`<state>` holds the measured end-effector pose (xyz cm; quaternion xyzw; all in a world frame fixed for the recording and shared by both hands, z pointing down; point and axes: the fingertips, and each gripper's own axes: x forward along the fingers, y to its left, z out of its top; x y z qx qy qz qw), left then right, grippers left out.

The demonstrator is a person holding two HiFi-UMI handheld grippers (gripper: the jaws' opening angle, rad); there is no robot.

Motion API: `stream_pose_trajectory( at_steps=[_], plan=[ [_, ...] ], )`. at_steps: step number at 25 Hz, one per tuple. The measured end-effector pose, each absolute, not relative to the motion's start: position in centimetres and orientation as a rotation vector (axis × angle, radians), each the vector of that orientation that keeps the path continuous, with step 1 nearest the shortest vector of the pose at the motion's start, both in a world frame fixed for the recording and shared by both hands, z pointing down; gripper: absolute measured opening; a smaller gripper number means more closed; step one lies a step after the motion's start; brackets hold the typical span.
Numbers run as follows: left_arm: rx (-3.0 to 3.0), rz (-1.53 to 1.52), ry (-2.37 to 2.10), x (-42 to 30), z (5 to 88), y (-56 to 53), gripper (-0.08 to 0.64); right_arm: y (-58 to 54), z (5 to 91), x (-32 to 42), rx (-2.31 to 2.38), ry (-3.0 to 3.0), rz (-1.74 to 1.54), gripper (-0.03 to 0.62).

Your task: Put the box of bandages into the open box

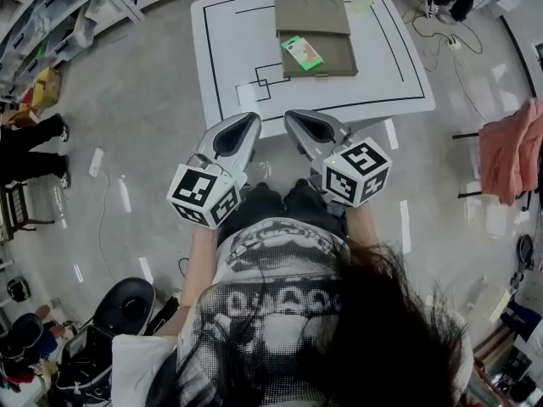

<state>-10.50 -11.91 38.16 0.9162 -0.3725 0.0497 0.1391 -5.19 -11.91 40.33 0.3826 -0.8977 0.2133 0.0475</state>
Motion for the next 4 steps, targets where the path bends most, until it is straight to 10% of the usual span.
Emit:
stream_pose_trajectory(
  at_steps=[4],
  plan=[
    [2.650,0.144,-1.072,-10.64,38.10,-11.83,0.000,-11.81,40.27,-5.40,1.169,-2.735,0.653,-0.003]
  ],
)
